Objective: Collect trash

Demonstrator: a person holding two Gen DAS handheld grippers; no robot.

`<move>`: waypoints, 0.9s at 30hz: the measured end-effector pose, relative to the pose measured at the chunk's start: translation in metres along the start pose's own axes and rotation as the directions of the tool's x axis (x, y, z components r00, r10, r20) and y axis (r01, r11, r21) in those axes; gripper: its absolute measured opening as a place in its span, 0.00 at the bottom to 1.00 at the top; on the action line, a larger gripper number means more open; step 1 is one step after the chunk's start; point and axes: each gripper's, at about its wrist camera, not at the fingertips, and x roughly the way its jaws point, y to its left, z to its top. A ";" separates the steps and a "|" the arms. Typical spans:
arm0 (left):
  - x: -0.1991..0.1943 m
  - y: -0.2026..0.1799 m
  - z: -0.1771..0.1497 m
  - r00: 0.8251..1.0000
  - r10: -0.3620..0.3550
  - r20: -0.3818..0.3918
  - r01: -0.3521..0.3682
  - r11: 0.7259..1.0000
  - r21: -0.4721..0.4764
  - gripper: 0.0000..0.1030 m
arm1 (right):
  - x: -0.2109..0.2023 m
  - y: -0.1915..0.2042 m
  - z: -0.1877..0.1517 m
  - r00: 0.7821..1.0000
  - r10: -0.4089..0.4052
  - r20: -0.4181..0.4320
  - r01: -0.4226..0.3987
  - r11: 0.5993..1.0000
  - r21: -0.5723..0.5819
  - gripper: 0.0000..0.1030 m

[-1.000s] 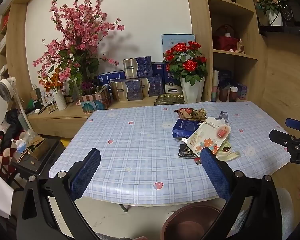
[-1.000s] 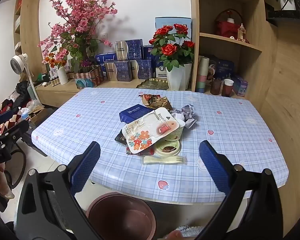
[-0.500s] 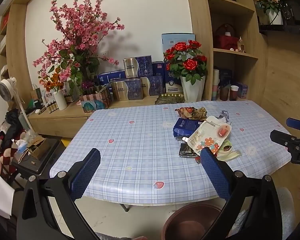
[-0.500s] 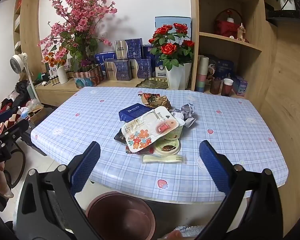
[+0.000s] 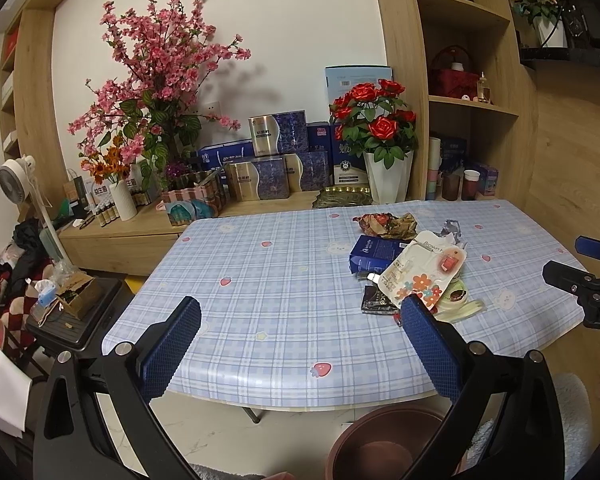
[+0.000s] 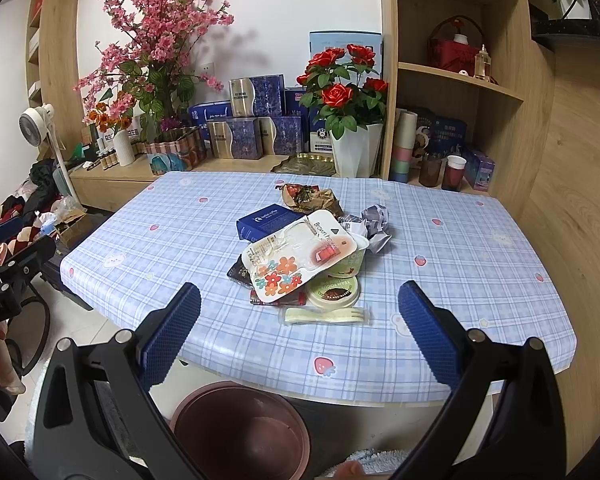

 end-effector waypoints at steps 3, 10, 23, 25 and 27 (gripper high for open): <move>0.000 0.000 0.000 1.000 0.000 0.000 0.000 1.000 0.001 0.95 | 0.000 0.000 0.000 1.000 -0.001 -0.001 0.001 1.000 -0.001 0.95; 0.001 -0.007 0.005 1.000 -0.002 -0.001 0.002 1.000 0.001 0.95 | 0.000 0.001 -0.001 1.000 -0.001 -0.001 0.001 1.000 -0.001 0.95; 0.000 0.015 -0.004 1.000 0.000 -0.014 0.000 1.000 0.003 0.95 | 0.001 0.002 -0.001 1.000 0.000 -0.003 0.000 1.000 0.000 0.95; 0.000 0.014 -0.004 1.000 -0.001 -0.014 0.001 1.000 0.002 0.95 | 0.001 0.003 -0.001 1.000 0.000 -0.003 0.000 1.000 0.000 0.95; 0.000 0.013 -0.003 1.000 -0.001 -0.015 0.001 1.000 0.003 0.95 | 0.001 0.003 -0.001 1.000 0.000 -0.004 0.000 1.000 -0.001 0.95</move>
